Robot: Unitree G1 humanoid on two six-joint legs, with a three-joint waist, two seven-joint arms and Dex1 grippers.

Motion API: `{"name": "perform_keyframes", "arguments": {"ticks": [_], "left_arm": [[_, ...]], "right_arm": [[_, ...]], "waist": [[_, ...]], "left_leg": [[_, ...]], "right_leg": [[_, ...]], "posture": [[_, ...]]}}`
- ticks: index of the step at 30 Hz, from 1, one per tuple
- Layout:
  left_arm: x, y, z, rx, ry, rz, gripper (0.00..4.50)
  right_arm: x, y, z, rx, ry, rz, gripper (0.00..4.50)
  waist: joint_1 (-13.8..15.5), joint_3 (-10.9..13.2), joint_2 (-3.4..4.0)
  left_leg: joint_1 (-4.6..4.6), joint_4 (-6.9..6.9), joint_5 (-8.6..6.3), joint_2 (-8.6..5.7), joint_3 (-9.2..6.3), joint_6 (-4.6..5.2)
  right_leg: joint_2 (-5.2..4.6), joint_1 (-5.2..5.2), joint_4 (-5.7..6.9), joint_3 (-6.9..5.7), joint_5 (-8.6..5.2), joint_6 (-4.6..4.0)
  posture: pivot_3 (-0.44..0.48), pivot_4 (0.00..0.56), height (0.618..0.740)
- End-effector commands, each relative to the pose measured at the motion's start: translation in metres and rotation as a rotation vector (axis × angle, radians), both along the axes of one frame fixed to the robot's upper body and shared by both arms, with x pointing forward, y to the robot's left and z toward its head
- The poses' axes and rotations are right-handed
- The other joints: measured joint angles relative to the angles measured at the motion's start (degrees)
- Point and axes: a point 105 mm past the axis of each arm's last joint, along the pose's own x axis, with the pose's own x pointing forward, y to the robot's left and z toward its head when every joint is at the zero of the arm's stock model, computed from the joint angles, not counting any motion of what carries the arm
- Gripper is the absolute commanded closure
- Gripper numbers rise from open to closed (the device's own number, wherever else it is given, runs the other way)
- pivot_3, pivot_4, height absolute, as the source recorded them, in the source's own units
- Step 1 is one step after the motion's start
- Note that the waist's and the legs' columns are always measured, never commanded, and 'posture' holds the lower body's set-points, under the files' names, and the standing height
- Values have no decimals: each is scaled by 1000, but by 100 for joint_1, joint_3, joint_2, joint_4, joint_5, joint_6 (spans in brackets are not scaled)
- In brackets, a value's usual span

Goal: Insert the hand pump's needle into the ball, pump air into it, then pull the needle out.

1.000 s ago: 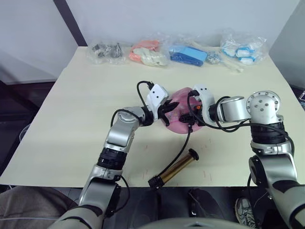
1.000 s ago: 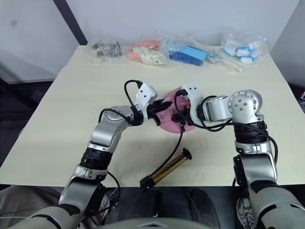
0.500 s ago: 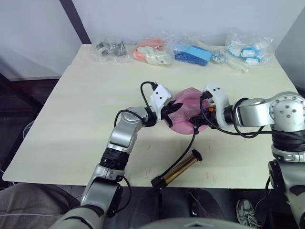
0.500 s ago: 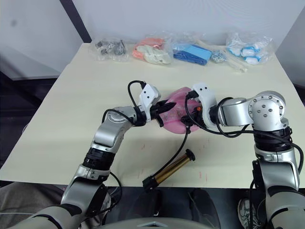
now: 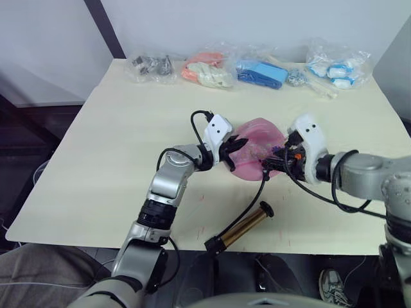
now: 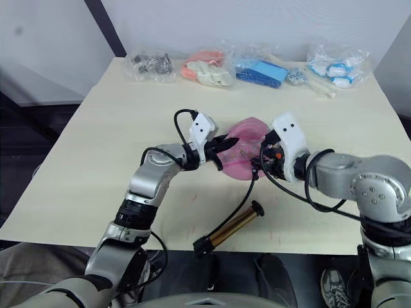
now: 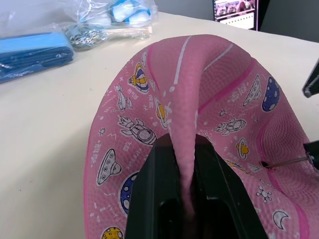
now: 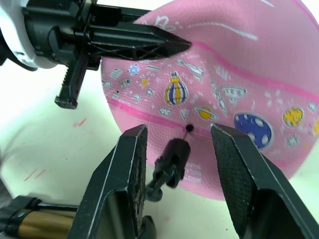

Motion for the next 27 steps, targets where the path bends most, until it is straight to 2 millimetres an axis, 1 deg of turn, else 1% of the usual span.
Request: {"name": "perform_keyframes", "arguments": {"ticks": [1,10,15,17,21,27], "left_arm": [[-6,3,-41,50,169,45,4500],[-8,6,-38,32,182,89,4500],[-11,6,-39,38,185,86,4500],[-11,6,-40,39,186,86,4500],[-11,6,-41,44,186,79,4500],[-11,5,-41,46,187,73,4500]], "right_arm": [[-6,-3,10,20,-141,-39,2425],[-14,-4,-5,92,-171,-143,2425],[-20,3,-15,126,-161,-172,2425],[-22,6,-19,131,-154,-176,2425],[-23,15,-22,154,-146,-188,2425],[-17,16,-27,175,-136,-228,2425]], "waist": [[5,0,0],[-26,0,0],[-36,0,0],[-49,0,0],[-76,-1,1],[-80,-1,1]], "left_leg": [[0,2,0,0,-1,0],[9,5,15,-3,-2,-26],[12,5,21,-4,-6,-36],[13,5,32,-4,-5,-55],[16,6,33,-5,-4,-56],[17,7,33,-7,-5,-56]], "right_leg": [[0,2,0,-1,-1,1],[0,8,4,2,2,7],[1,10,7,0,3,7],[1,10,7,2,3,7],[1,10,12,4,3,7],[1,10,15,3,3,6]], "posture": [[0,150,736],[0,150,736],[0,150,736],[0,150,736],[0,150,736],[0,150,736]]}}
